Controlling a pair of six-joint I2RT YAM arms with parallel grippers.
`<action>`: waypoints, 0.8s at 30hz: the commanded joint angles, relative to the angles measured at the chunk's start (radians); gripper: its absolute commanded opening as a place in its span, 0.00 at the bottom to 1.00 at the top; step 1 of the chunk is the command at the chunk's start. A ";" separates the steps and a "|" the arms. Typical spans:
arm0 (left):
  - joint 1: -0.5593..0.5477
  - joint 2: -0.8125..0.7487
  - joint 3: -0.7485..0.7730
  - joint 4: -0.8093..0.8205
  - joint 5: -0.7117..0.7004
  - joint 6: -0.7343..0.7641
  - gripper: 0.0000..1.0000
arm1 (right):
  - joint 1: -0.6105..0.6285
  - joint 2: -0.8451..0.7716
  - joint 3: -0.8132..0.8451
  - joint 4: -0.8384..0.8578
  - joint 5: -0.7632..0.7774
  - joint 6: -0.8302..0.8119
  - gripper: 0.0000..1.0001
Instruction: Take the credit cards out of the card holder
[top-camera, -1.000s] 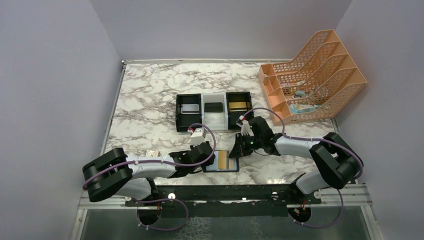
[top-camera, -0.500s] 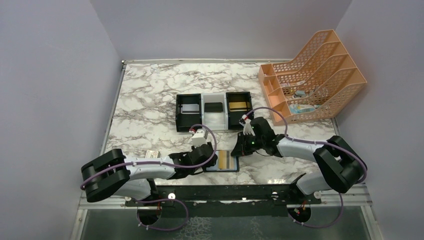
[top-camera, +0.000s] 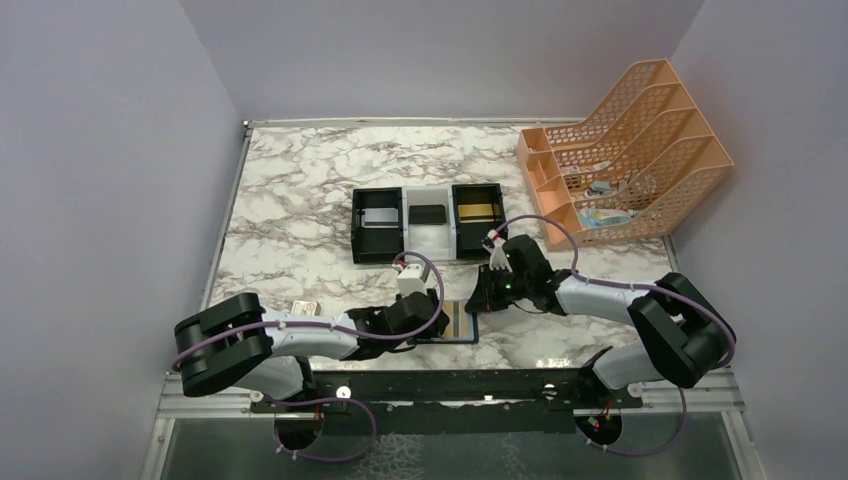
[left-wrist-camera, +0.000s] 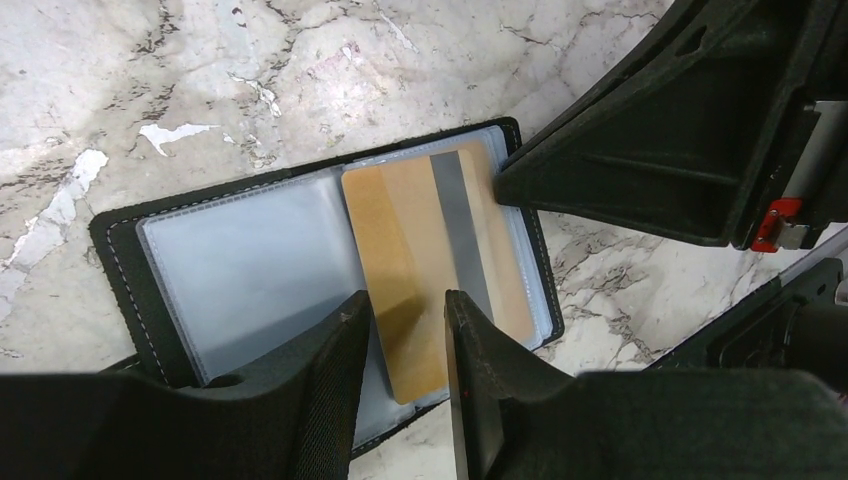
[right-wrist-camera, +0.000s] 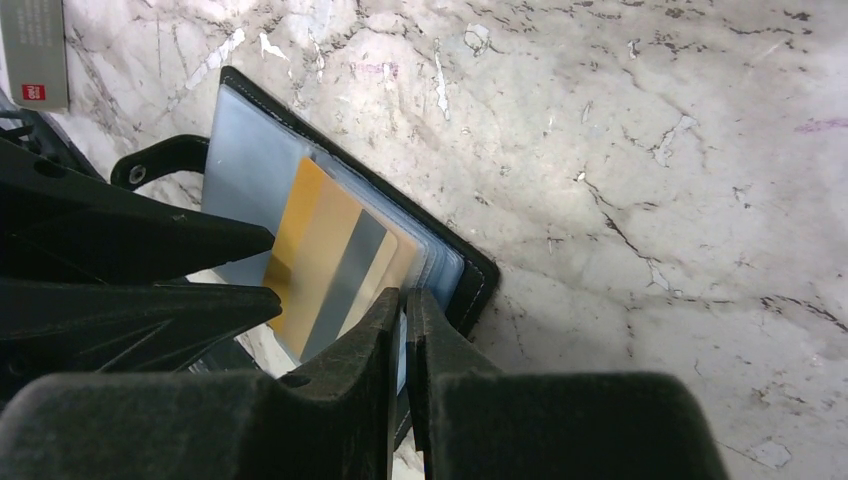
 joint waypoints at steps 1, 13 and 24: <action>-0.005 0.002 -0.008 0.024 -0.003 -0.030 0.35 | 0.000 0.015 -0.026 -0.070 0.071 -0.024 0.09; -0.006 -0.016 -0.097 0.075 0.020 -0.080 0.30 | 0.000 -0.034 -0.021 -0.063 0.000 -0.032 0.09; -0.006 -0.056 -0.133 0.094 0.004 -0.097 0.27 | 0.001 -0.104 -0.003 -0.023 -0.190 -0.037 0.10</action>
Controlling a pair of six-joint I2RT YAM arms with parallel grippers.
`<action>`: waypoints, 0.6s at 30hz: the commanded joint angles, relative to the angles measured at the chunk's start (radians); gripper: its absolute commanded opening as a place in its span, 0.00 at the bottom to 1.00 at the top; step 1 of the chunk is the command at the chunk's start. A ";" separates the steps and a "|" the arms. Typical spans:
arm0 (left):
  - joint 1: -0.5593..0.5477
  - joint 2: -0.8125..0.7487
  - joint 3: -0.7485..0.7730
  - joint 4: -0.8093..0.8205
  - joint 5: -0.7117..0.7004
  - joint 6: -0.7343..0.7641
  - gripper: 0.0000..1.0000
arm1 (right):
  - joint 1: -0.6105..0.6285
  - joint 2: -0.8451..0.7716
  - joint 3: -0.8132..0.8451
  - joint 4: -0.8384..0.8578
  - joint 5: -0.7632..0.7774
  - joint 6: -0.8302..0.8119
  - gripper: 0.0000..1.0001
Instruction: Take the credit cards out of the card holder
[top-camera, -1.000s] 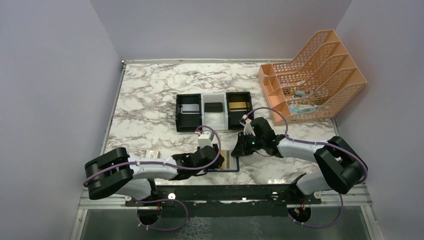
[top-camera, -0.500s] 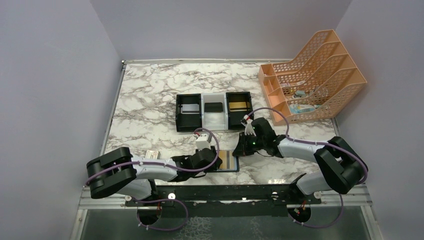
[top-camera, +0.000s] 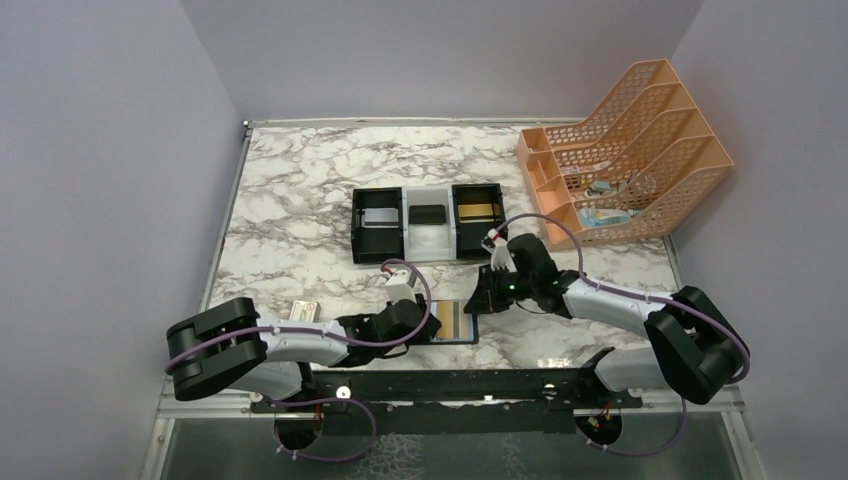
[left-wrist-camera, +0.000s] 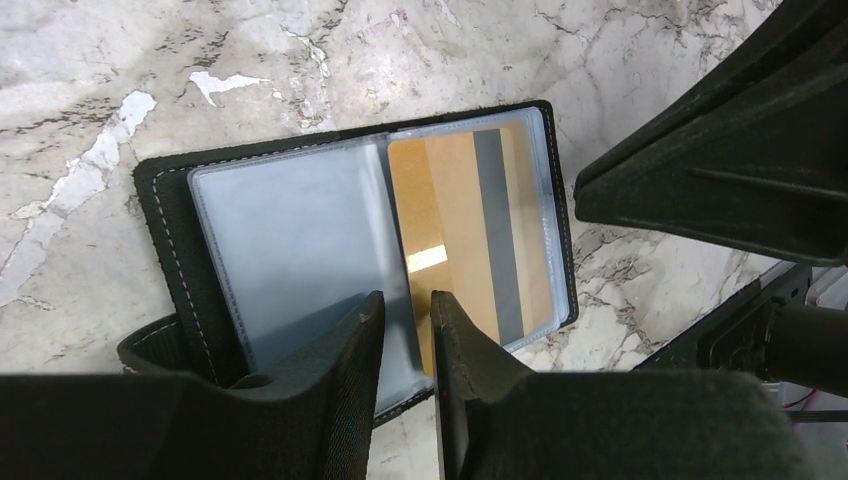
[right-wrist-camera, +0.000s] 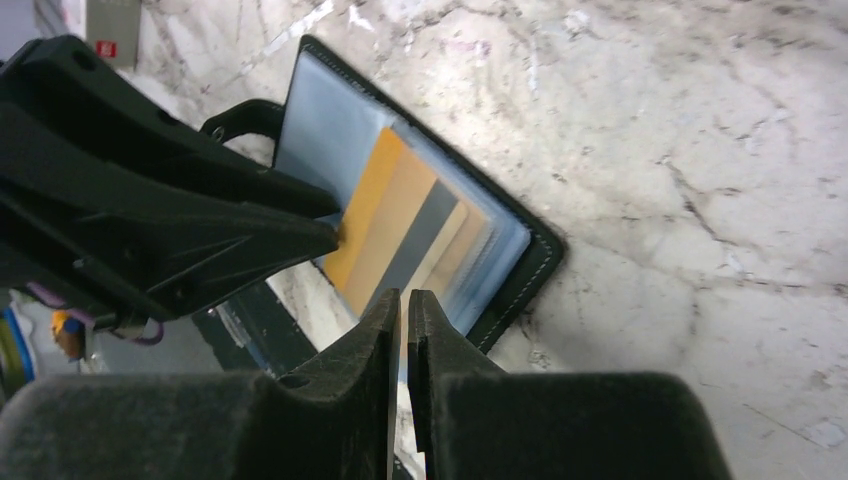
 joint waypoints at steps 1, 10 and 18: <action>-0.004 -0.021 -0.031 0.011 0.004 -0.022 0.27 | 0.002 -0.004 -0.001 0.033 -0.134 -0.020 0.10; -0.004 -0.014 -0.049 0.056 0.031 -0.022 0.28 | 0.007 0.157 0.003 0.059 -0.133 0.011 0.11; -0.002 -0.018 -0.075 0.115 0.041 -0.028 0.29 | 0.008 0.188 -0.026 0.060 -0.062 0.009 0.11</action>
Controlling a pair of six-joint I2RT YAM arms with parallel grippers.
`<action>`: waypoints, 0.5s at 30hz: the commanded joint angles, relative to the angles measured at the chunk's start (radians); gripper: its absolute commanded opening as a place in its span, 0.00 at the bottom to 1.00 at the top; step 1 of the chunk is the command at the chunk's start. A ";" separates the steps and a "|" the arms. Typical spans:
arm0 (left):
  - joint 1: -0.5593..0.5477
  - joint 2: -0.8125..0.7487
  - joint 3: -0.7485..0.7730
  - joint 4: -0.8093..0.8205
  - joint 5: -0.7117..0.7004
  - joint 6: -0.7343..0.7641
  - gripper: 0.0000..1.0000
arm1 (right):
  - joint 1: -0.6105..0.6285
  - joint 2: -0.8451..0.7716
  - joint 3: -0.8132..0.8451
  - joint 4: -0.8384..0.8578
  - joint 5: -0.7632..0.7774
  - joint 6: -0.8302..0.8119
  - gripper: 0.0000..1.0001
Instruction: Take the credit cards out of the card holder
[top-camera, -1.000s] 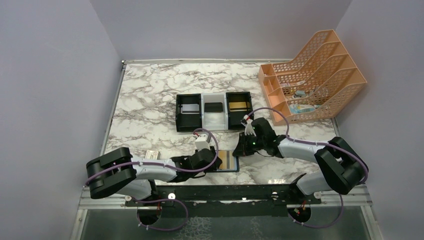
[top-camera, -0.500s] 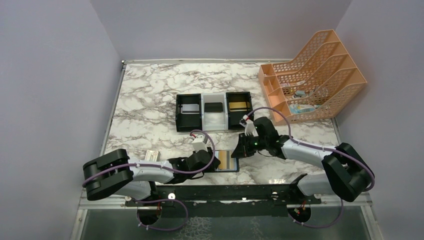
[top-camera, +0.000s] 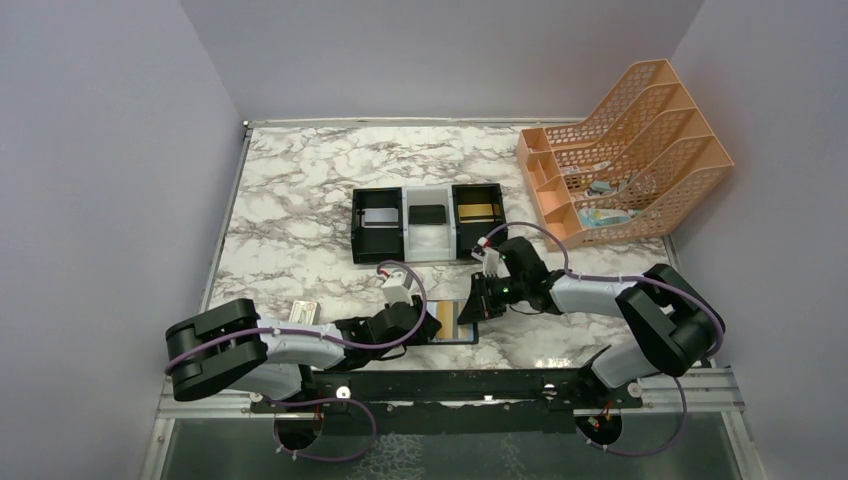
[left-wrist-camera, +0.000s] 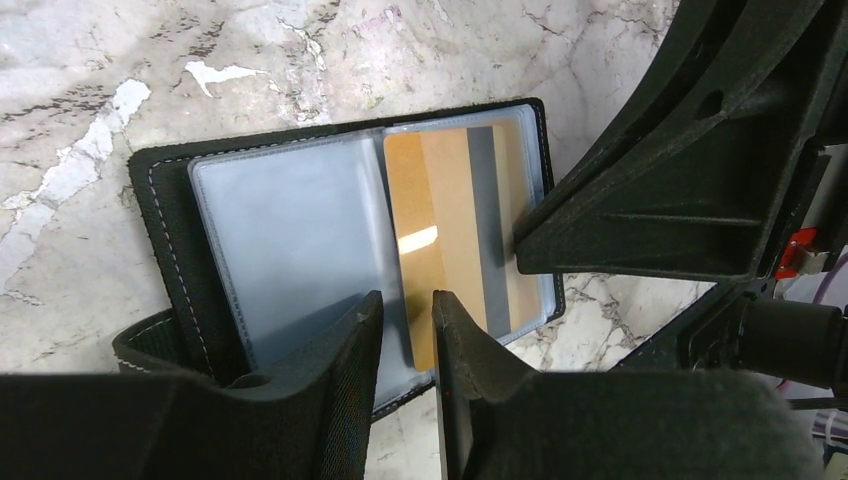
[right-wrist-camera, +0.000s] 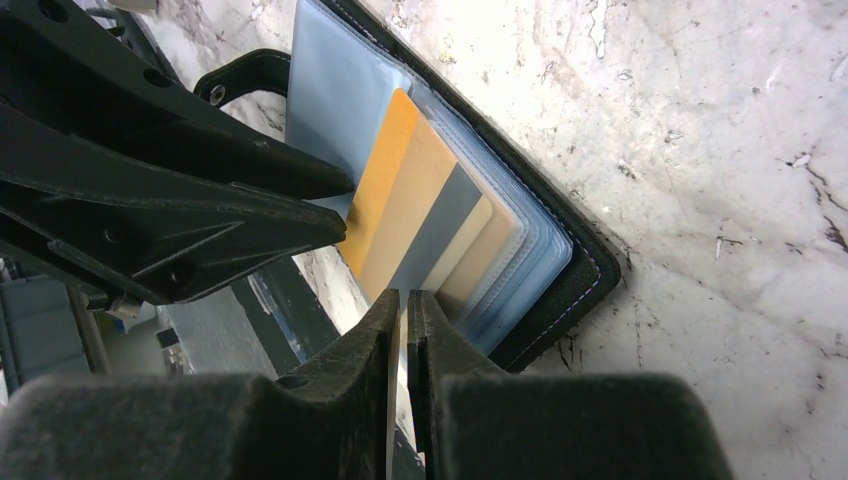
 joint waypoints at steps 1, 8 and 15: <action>-0.003 -0.002 -0.022 0.034 0.036 -0.007 0.29 | 0.005 0.026 -0.028 -0.028 0.103 -0.018 0.11; 0.005 0.046 -0.063 0.204 0.084 -0.032 0.28 | 0.006 0.035 -0.046 -0.020 0.131 -0.007 0.10; 0.024 0.068 -0.090 0.286 0.115 -0.053 0.22 | 0.005 0.041 -0.056 -0.014 0.145 -0.003 0.11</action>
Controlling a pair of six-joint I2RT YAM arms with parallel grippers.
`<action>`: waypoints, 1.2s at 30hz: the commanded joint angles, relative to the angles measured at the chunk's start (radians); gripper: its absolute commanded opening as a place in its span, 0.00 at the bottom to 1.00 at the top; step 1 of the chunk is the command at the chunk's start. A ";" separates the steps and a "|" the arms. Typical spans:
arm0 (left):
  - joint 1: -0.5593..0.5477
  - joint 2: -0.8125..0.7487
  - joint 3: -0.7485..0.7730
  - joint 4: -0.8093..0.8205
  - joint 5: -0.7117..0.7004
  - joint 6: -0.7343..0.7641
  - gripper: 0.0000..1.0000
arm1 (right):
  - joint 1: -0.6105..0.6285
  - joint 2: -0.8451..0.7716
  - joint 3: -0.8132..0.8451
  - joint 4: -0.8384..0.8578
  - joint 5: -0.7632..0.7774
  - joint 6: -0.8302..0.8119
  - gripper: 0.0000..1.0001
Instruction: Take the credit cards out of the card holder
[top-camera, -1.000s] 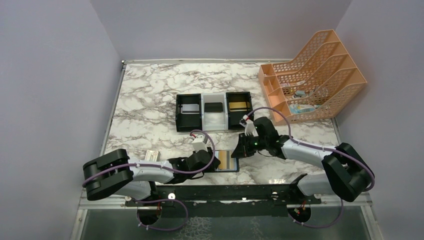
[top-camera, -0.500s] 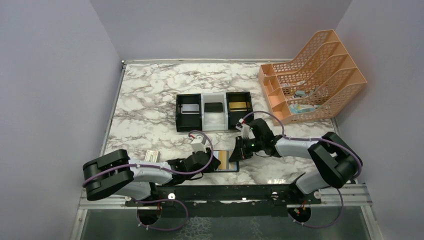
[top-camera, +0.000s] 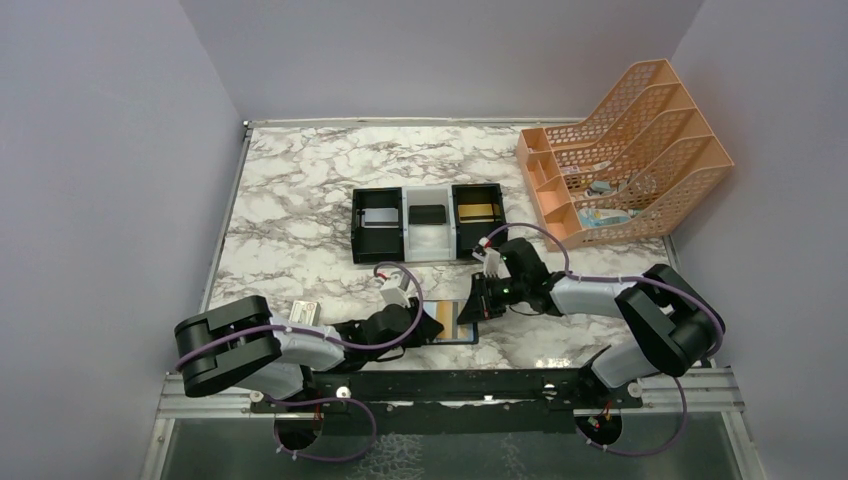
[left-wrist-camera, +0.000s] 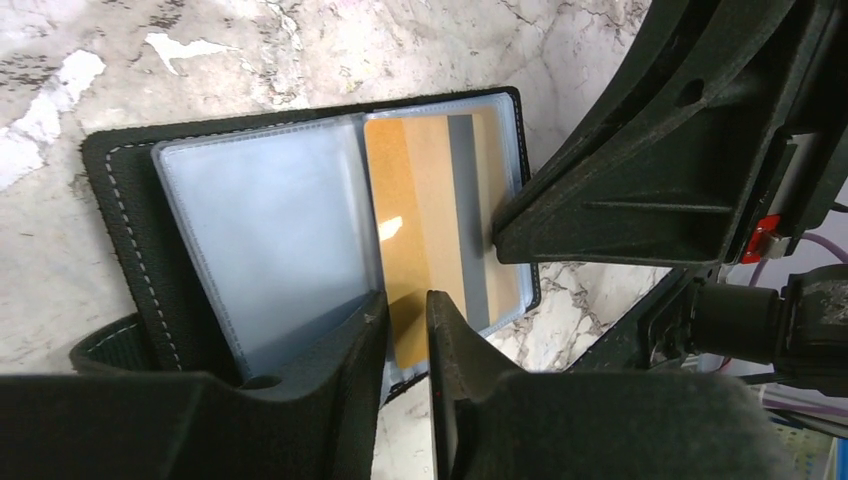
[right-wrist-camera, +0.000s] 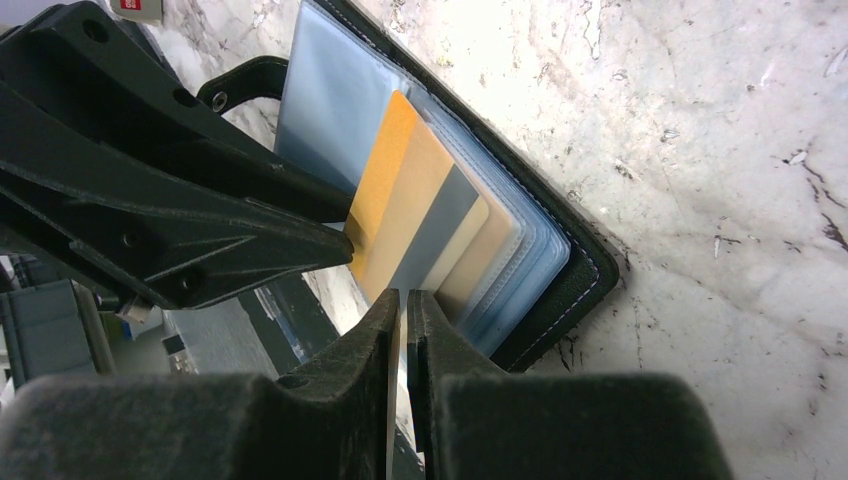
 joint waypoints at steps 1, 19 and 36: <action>0.010 0.013 -0.027 0.099 0.053 -0.026 0.20 | 0.005 0.040 -0.042 -0.046 0.139 -0.027 0.11; 0.019 -0.052 -0.065 0.120 0.036 -0.049 0.00 | 0.005 -0.042 -0.036 -0.057 0.171 -0.029 0.11; 0.019 -0.017 -0.007 0.100 0.046 -0.027 0.00 | 0.005 -0.065 0.057 -0.112 0.127 -0.049 0.13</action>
